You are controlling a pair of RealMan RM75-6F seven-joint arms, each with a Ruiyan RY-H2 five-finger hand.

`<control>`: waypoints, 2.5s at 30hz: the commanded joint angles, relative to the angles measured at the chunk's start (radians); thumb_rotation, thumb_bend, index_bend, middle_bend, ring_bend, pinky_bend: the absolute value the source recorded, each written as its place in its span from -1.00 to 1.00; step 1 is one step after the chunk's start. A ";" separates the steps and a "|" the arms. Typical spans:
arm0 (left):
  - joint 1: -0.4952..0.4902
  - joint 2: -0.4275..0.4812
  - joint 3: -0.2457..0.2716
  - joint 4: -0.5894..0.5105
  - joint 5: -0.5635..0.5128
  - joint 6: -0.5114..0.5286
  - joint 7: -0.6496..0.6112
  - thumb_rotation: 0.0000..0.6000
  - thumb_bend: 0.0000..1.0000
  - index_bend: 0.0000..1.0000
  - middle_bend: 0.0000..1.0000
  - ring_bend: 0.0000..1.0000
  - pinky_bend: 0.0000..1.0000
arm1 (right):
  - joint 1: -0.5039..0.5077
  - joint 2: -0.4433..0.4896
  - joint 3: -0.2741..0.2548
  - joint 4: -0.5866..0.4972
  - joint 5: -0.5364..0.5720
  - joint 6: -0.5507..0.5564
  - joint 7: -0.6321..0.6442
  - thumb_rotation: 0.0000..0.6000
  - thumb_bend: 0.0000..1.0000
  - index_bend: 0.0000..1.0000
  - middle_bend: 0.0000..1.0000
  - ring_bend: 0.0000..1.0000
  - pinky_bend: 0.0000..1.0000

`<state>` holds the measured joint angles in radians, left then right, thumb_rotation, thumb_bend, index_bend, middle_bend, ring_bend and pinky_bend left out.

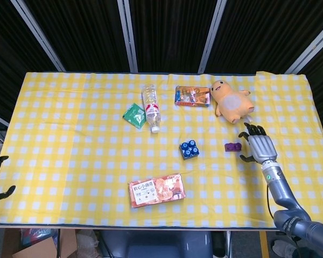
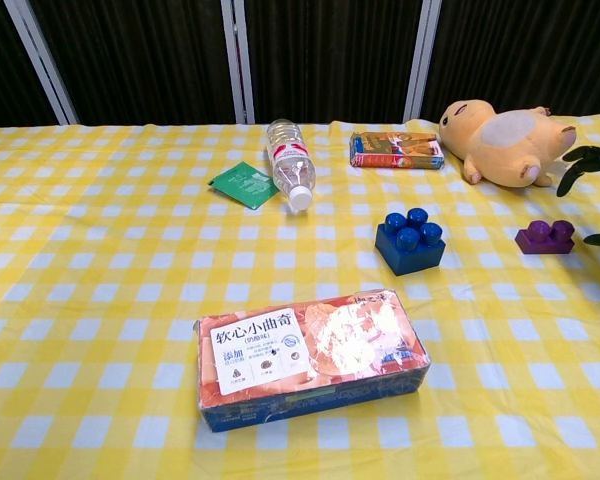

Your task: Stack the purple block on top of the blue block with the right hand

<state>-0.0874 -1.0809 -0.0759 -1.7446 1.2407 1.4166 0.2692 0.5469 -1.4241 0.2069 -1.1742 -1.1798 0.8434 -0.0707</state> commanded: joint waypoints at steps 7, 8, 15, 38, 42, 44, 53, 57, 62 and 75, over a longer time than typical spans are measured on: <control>0.001 -0.001 -0.003 0.000 -0.010 0.004 0.007 1.00 -0.51 -0.64 -1.00 -1.00 -0.80 | 0.025 -0.047 -0.017 0.064 -0.019 -0.020 0.036 1.00 -0.38 -0.32 -1.00 -1.00 -1.00; 0.000 -0.002 -0.003 0.001 -0.011 0.004 0.007 1.00 -0.51 -0.64 -1.00 -1.00 -0.80 | 0.027 -0.051 -0.019 0.071 -0.021 -0.022 0.038 1.00 -0.38 -0.32 -1.00 -1.00 -1.00; -0.003 -0.006 -0.006 0.006 -0.024 -0.001 0.017 1.00 -0.51 -0.64 -1.00 -1.00 -0.80 | 0.045 -0.089 -0.025 0.138 -0.021 -0.048 0.062 1.00 -0.38 -0.32 -1.00 -1.00 -1.00; -0.010 -0.021 -0.003 0.002 -0.038 0.001 0.060 1.00 -0.51 -0.64 -1.00 -1.00 -0.80 | 0.064 -0.124 -0.042 0.231 -0.048 -0.072 0.136 1.00 -0.36 -0.22 -1.00 -1.00 -1.00; -0.012 -0.022 -0.004 0.004 -0.042 -0.002 0.061 1.00 -0.51 -0.64 -1.00 -1.00 -0.80 | 0.070 -0.133 -0.040 0.241 -0.051 -0.073 0.142 1.00 -0.35 -0.20 -1.00 -1.00 -1.00; -0.012 -0.023 -0.004 0.004 -0.043 -0.003 0.061 1.00 -0.51 -0.64 -1.00 -1.00 -0.80 | 0.073 -0.136 -0.041 0.245 -0.053 -0.076 0.143 1.00 -0.34 -0.20 -1.00 -1.00 -1.00; -0.014 -0.023 -0.004 0.008 -0.045 -0.006 0.058 1.00 -0.51 -0.63 -1.00 -1.00 -0.80 | 0.078 -0.149 -0.043 0.261 -0.054 -0.082 0.147 1.00 -0.28 -0.14 -1.00 -1.00 -1.00; -0.016 -0.024 -0.004 0.009 -0.045 -0.009 0.059 1.00 -0.51 -0.62 -1.00 -1.00 -0.80 | 0.081 -0.150 -0.042 0.267 -0.053 -0.085 0.149 1.00 -0.26 -0.11 -1.00 -1.00 -1.00; -0.017 -0.025 -0.003 0.009 -0.045 -0.009 0.060 1.00 -0.51 -0.62 -1.00 -1.00 -0.80 | 0.083 -0.147 -0.040 0.263 -0.053 -0.082 0.149 1.00 -0.22 -0.06 -1.00 -1.00 -1.00; -0.017 -0.021 -0.001 0.007 -0.038 -0.009 0.048 1.00 -0.51 -0.62 -1.00 -1.00 -0.80 | 0.080 -0.086 -0.025 0.164 -0.045 -0.048 0.109 1.00 -0.14 0.01 -1.00 -1.00 -1.00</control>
<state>-0.1047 -1.1021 -0.0770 -1.7377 1.2023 1.4078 0.3182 0.6295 -1.5255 0.1774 -0.9898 -1.2284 0.7855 0.0502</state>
